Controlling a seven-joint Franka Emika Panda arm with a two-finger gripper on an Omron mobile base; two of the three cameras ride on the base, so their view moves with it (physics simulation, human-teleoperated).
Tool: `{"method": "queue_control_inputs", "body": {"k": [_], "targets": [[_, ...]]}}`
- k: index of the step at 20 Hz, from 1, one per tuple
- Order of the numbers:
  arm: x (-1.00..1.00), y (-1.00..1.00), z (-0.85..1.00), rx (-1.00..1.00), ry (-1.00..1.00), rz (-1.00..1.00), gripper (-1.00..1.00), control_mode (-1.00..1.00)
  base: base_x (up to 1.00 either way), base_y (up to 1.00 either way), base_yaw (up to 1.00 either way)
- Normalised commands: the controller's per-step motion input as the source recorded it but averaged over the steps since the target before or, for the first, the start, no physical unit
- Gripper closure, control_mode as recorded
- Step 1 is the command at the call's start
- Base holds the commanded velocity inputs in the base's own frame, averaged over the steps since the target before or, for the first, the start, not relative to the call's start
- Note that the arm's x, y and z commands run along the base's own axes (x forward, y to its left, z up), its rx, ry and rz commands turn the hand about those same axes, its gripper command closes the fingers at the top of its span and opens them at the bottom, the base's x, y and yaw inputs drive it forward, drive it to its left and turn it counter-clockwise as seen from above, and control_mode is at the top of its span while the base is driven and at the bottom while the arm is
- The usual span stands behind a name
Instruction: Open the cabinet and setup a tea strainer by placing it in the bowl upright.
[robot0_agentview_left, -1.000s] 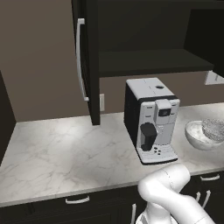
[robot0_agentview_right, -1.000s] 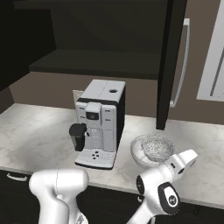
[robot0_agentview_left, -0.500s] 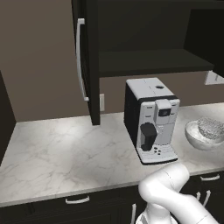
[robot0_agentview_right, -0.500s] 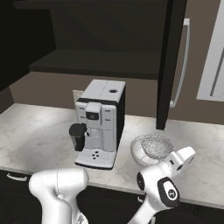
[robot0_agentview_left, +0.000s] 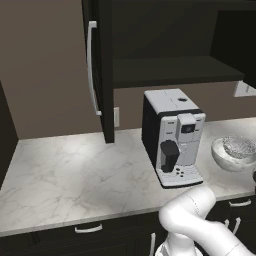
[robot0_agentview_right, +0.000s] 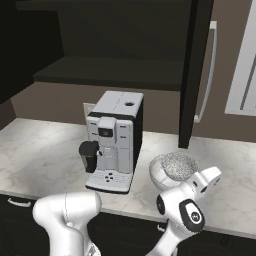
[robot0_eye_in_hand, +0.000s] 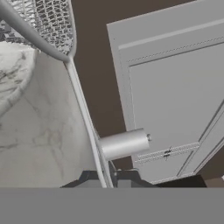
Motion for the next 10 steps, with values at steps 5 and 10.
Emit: {"method": "queue_control_inputs", "body": {"k": [5, 10], "targets": [[0.01, 0.00, -0.21, 0.00, 0.00, 0.00, 1.00, -1.00, 0.00, 0.00, 0.00], [0.01, 0.02, -0.18, 0.00, 0.00, 0.00, 1.00, -1.00, 0.00, 0.00, 0.00]]}}
